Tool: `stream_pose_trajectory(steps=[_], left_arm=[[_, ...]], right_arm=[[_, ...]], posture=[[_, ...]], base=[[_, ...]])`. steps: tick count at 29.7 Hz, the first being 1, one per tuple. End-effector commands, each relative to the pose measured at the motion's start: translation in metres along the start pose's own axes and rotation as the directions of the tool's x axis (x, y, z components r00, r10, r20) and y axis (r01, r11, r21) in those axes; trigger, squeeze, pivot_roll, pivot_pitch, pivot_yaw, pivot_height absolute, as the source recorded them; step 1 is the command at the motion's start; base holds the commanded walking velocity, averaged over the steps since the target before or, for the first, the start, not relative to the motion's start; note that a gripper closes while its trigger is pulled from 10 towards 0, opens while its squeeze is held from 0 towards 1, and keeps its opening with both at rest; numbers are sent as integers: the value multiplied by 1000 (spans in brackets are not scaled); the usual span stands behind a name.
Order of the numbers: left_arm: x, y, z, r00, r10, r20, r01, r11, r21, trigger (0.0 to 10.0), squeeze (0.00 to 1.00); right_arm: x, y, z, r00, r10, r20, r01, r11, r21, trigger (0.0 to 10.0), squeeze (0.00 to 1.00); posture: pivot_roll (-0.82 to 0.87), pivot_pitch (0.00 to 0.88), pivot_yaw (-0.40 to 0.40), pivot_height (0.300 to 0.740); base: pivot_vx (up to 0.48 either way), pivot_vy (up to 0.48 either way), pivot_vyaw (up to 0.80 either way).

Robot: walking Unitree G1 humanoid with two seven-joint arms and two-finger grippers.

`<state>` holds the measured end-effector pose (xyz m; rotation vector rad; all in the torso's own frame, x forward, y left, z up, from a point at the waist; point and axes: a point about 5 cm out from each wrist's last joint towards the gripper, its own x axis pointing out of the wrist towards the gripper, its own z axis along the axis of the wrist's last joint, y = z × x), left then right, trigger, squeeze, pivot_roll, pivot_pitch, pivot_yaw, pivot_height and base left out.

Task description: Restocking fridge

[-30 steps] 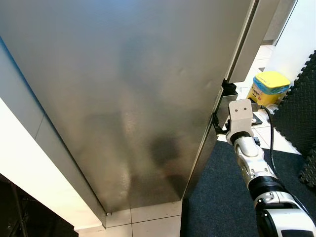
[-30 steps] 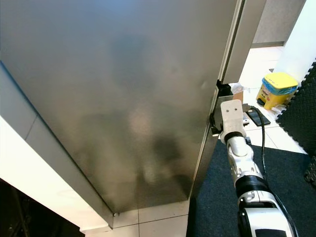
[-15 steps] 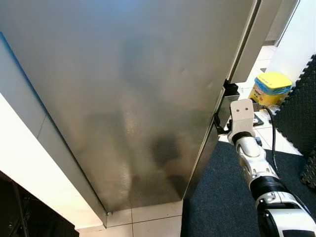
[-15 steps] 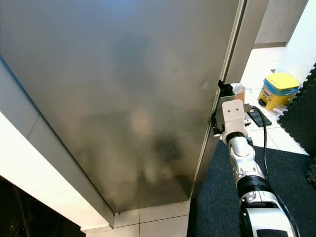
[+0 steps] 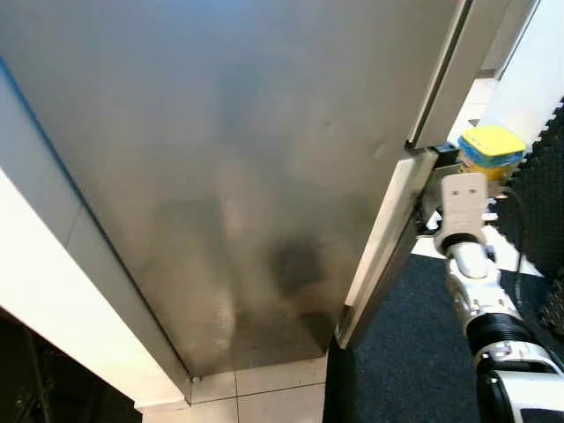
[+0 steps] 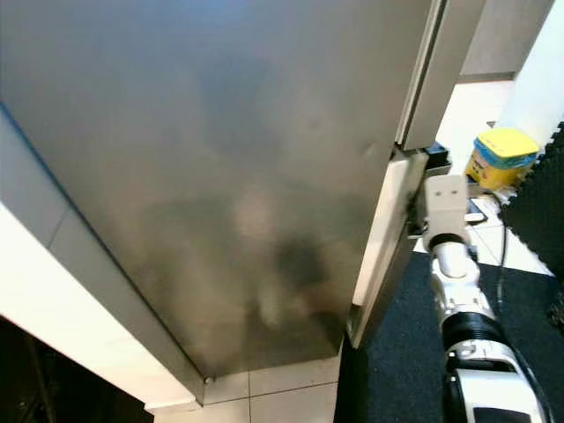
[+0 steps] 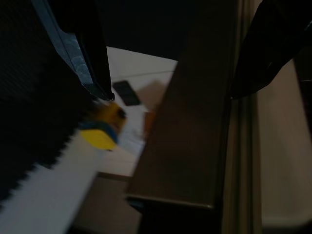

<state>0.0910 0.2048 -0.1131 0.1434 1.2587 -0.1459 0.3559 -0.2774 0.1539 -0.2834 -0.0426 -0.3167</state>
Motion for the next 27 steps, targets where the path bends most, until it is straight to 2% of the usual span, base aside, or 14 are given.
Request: stream_pose_trajectory(steps=[1, 5, 17, 18, 23, 27], left_arm=[[0, -2, -5, 1000, -9, -20, 9, 1000, 9, 10000, 0], [0, -2, -5, 1000, -10, -21, 10, 1000, 10, 10000, 0], [0, -4, -3, 1000, -12, -17, 12, 1000, 9, 10000, 0], [0, -4, -3, 1000, -12, -16, 13, 1000, 10, 10000, 0], [1, -5, -1, 1000, -14, -13, 14, 1000, 10, 10000, 0], [2, -7, 3, 1000, -17, -4, 17, 1000, 8, 10000, 0]], right_arm=[[-2, 0, -8, 999, -9, -37, 9, 1000, 8, 10000, 0], [-3, -3, -11, 998, -22, -51, 22, 1000, 1, 10000, 0], [-17, -25, -44, 976, -127, -178, 117, 991, -65, 10000, 0], [-22, -29, -55, 965, -138, -222, 124, 989, -77, 10000, 0], [-36, -28, -79, 941, -133, -312, 108, 989, -97, 10000, 0], [-65, -21, -118, 882, -99, -462, 50, 992, -117, 10000, 0]], posture=[[55, 63, 28, 740], [55, 63, 28, 740], [52, 59, 24, 740], [49, 55, 22, 740], [48, 50, 17, 740], [48, 45, 13, 740]], base=[[0, 0, 0], [0, 0, 0], [0, 0, 0], [0, 0, 0], [0, 0, 0], [0, 0, 0]])
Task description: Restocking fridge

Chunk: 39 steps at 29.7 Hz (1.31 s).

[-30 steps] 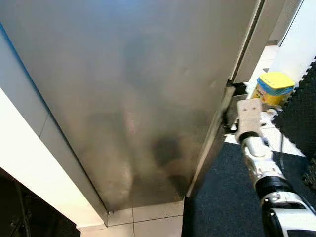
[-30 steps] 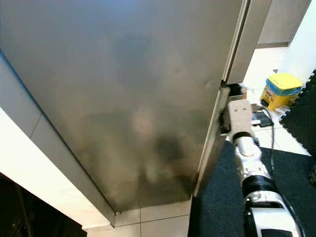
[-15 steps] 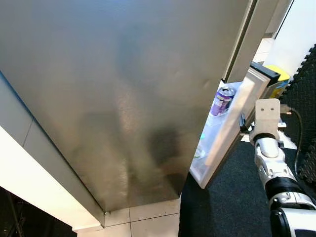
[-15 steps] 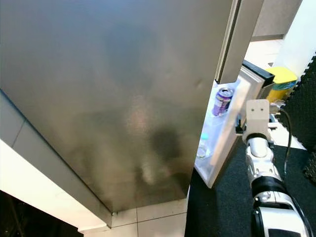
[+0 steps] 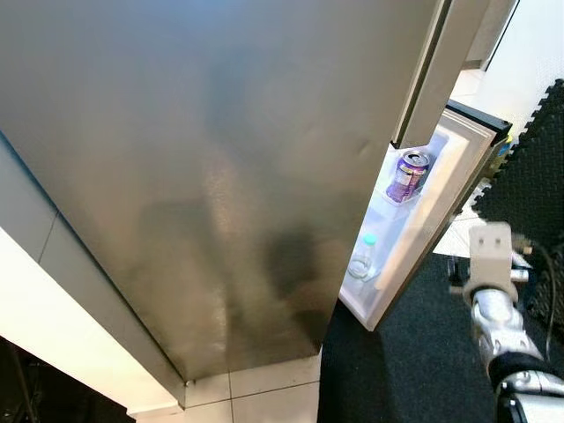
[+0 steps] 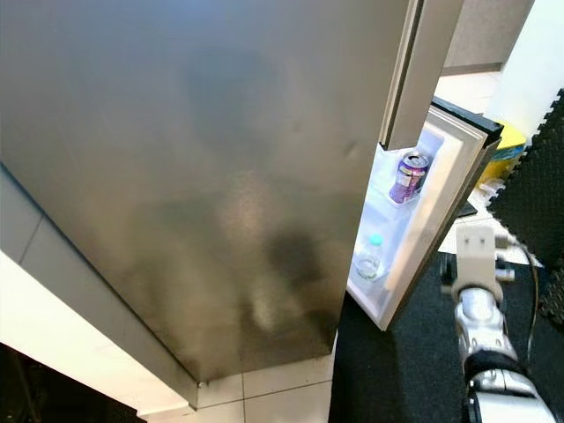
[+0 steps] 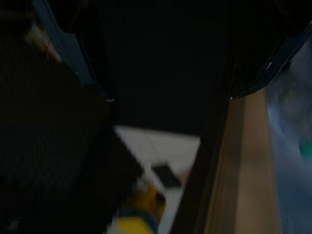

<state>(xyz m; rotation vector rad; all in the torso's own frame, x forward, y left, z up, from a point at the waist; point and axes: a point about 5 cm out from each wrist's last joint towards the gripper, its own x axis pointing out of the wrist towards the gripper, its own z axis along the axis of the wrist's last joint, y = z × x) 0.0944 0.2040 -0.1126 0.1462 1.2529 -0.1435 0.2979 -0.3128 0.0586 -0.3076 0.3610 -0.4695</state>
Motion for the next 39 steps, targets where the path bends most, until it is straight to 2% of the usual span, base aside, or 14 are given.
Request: stream_pose_trajectory(steps=[1, 3, 4, 6, 7, 9, 10, 12, 13, 14, 16, 20, 24, 39], left_arm=[[1, -7, 0, 1000, -21, -7, 21, 1000, 3, 10000, 0], [2, -8, 2, 1000, -22, -3, 22, 1000, -2, 10000, 0], [2, -9, 3, 1000, -22, 0, 22, 1000, -5, 10000, 0], [2, -9, 4, 1000, -22, 1, 22, 1000, -5, 10000, 0], [2, -9, 5, 1000, -20, 2, 20, 1000, -8, 10000, 0], [2, -9, 6, 1000, -19, 3, 19, 1000, -9, 10000, 0], [3, -10, 7, 1000, -19, 4, 19, 1000, -9, 10000, 0], [3, -10, 7, 1000, -19, 4, 19, 1000, -9, 10000, 0], [3, -10, 9, 1000, -18, 6, 18, 1000, -5, 10000, 0], [3, -10, 9, 1000, -18, 6, 18, 1000, -5, 10000, 0], [3, -9, 12, 1000, -15, 8, 15, 1000, -1, 10000, 0], [3, -6, 17, 1000, 2, 18, -2, 1000, 2, 10000, 0], [4, -7, 20, 1000, -2, 18, 2, 1000, 1, 10000, 0], [4, -11, 13, 1000, -28, -6, 28, 1000, -9, 10000, 0]], right_arm=[[-11, 9, -33, 991, 46, -123, -49, 999, -21, 10000, 0], [-21, 15, -56, 976, 84, -203, -92, 995, -30, 10000, 0], [-35, 21, -82, 949, 119, -291, -139, 989, -47, 10000, 0], [-41, 23, -92, 935, 133, -328, -160, 986, -54, 10000, 0], [-58, 27, -117, 897, 160, -413, -198, 979, -49, 10000, 0], [-63, 28, -123, 884, 168, -436, -209, 977, -47, 10000, 0], [-73, 31, -136, 859, 186, -477, -235, 971, -45, 10000, 0], [-73, 31, -136, 859, 186, -477, -235, 971, -45, 10000, 0], [-105, 38, -170, 773, 230, -592, -314, 949, -41, 10000, 0], [-105, 38, -170, 773, 230, -592, -314, 949, -41, 10000, 0], [-126, 42, -189, 708, 256, -659, -366, 930, -32, 10000, 0], [-149, 44, -207, 627, 285, -725, -444, 895, -32, 10000, 0], [-156, 42, -212, 599, 291, -746, -468, 883, -31, 10000, 0], [-141, 47, -200, 615, 322, -720, -508, 860, -49, 10000, 0]], posture=[[46, 39, 10, 740], [46, 35, 9, 740], [47, 28, 6, 740], [47, 26, 5, 740], [49, 19, 4, 740], [49, 14, 4, 740], [52, 10, 3, 740], [52, 10, 3, 740], [55, 0, 1, 740], [55, 0, 1, 740], [58, 0, -3, 740], [60, 0, -11, 740], [64, 0, -19, 740], [63, 0, -23, 740]], base=[[0, 0, 0], [0, 0, 0], [0, 0, 0], [0, 0, 0], [0, 0, 0], [0, 0, 0], [0, 0, 0], [0, 0, 0], [0, 0, 0], [0, 0, 0], [0, 0, 0], [0, 0, 0], [0, 0, 0], [0, -416, 0]])
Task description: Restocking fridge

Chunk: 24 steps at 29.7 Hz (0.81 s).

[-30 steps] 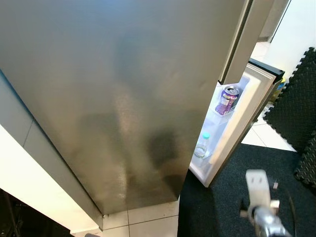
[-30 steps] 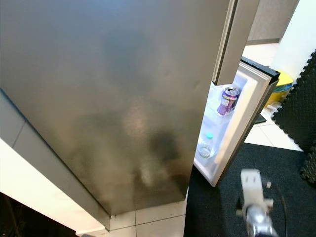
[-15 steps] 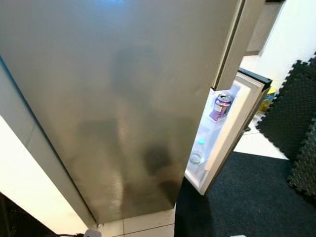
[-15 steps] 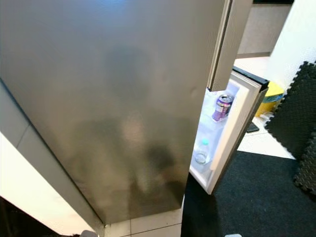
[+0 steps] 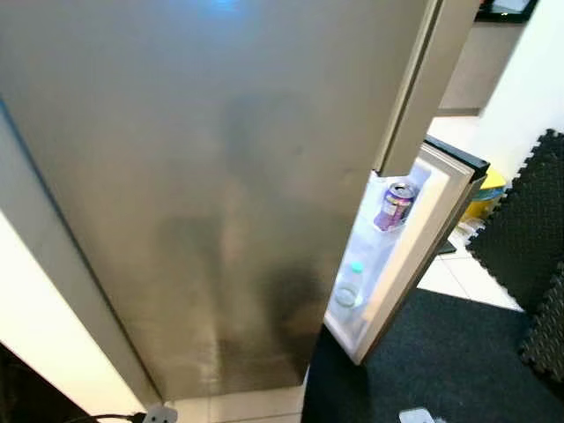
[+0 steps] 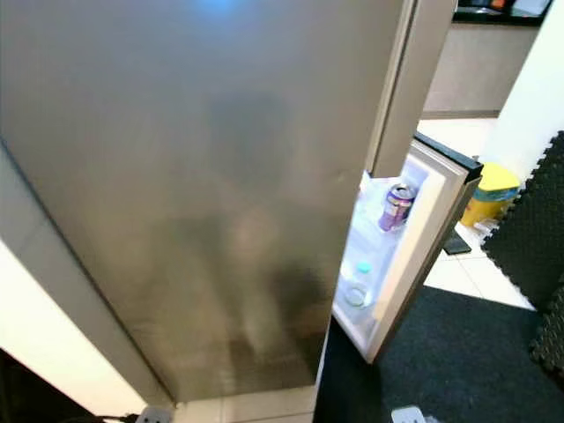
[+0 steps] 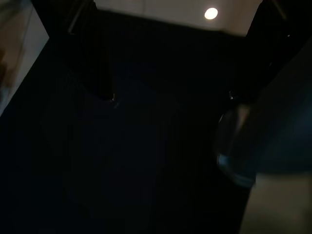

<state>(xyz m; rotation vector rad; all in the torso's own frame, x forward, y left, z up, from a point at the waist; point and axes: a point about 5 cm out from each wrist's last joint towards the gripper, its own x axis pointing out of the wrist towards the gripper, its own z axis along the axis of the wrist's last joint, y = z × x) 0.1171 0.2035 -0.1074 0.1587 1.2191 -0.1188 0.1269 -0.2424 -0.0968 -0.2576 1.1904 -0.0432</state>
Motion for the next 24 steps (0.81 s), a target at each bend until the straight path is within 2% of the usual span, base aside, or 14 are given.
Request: stream_pose_trajectory(steps=[1, 9, 18, 21, 24], left_arm=[[1, -15, -9, 998, -57, -37, 56, 998, -8, 10000, 0], [1, -17, -11, 997, -62, -40, 62, 998, -11, 10000, 0], [1, -17, -10, 997, -61, -39, 61, 998, -17, 10000, 0], [1, -17, -11, 998, -56, -36, 55, 998, -24, 10000, 0], [1, -16, -10, 998, -47, -31, 46, 998, -31, 10000, 0]], right_arm=[[-1, -1, -10, 999, 1, -34, -1, 1000, -12, 10000, 0], [-2, 3, -22, 998, 17, -65, -18, 1000, -17, 10000, 0], [-3, 3, -24, 997, 23, -73, -24, 1000, -18, 10000, 0], [-3, 4, -24, 997, 27, -73, -29, 999, -24, 10000, 0], [-3, 4, -24, 997, 32, -72, -35, 999, -31, 10000, 0]], posture=[[63, 0, -23, 740], [56, 0, -21, 740], [54, 0, -22, 740], [52, 0, -21, 740], [52, 0, -21, 740]], base=[[0, -465, 0], [0, -464, 0], [0, -460, 0], [0, -331, 0], [0, 0, 0]])
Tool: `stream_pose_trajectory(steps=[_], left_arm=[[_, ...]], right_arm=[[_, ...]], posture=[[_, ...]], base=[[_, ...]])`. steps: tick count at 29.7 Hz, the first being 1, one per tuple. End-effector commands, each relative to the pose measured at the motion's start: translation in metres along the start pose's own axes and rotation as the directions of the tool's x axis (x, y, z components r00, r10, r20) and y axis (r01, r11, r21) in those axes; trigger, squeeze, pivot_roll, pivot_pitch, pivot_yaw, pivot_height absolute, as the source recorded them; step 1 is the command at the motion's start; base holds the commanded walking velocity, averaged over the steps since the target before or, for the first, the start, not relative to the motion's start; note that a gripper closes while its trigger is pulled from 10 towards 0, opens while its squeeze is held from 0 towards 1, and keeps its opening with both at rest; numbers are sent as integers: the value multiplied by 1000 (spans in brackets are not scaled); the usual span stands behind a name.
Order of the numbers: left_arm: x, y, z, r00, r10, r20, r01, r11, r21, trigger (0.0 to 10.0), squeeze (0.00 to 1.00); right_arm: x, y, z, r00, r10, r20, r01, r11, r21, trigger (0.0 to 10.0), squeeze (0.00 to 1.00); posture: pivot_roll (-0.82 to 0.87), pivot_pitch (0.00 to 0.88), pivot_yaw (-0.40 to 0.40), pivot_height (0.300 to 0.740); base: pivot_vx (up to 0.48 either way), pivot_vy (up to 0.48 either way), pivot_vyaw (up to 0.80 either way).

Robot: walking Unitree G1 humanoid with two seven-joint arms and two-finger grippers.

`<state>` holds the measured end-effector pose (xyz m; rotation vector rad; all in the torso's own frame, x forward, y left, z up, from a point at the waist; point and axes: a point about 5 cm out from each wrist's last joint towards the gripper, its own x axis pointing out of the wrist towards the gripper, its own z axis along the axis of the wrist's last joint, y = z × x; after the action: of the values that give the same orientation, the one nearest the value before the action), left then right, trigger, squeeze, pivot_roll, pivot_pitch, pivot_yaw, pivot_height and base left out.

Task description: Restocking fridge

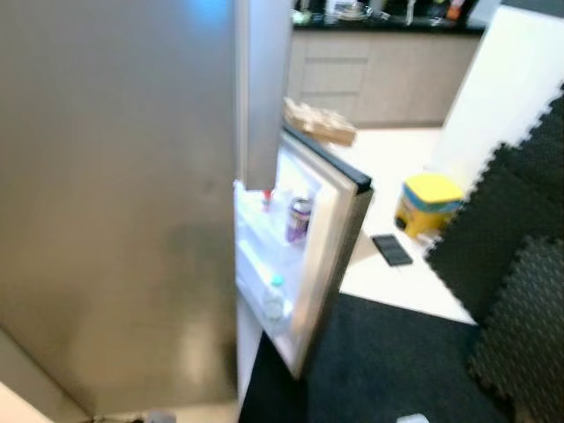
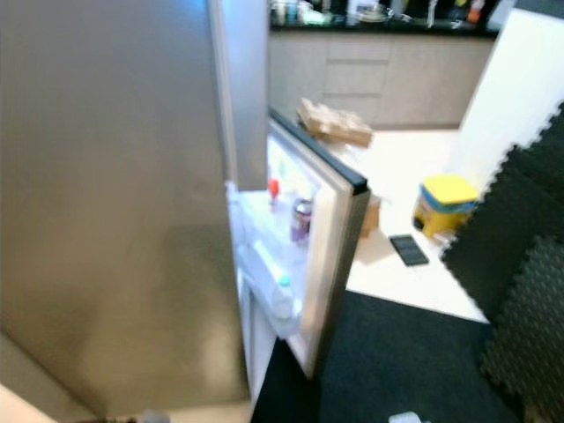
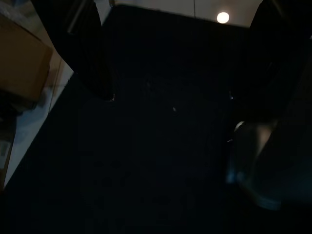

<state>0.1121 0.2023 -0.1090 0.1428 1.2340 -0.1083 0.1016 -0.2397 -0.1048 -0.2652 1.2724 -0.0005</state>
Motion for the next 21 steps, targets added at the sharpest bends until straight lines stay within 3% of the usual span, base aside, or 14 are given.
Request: stream_pose_trajectory(steps=[1, 21], left_arm=[[1, -14, -6, 999, -45, -17, 45, 999, -12, 10000, 0], [2, -16, -5, 999, -50, -16, 50, 999, -14, 10000, 0]], right_arm=[[0, -3, 2, 1000, -4, 5, 4, 1000, 2, 10000, 0], [-1, 0, -8, 1000, 5, -21, -5, 1000, -13, 10000, 0]], posture=[[52, 0, -21, 740], [52, 0, -22, 740]], base=[[0, 0, 0], [0, 0, 0]])
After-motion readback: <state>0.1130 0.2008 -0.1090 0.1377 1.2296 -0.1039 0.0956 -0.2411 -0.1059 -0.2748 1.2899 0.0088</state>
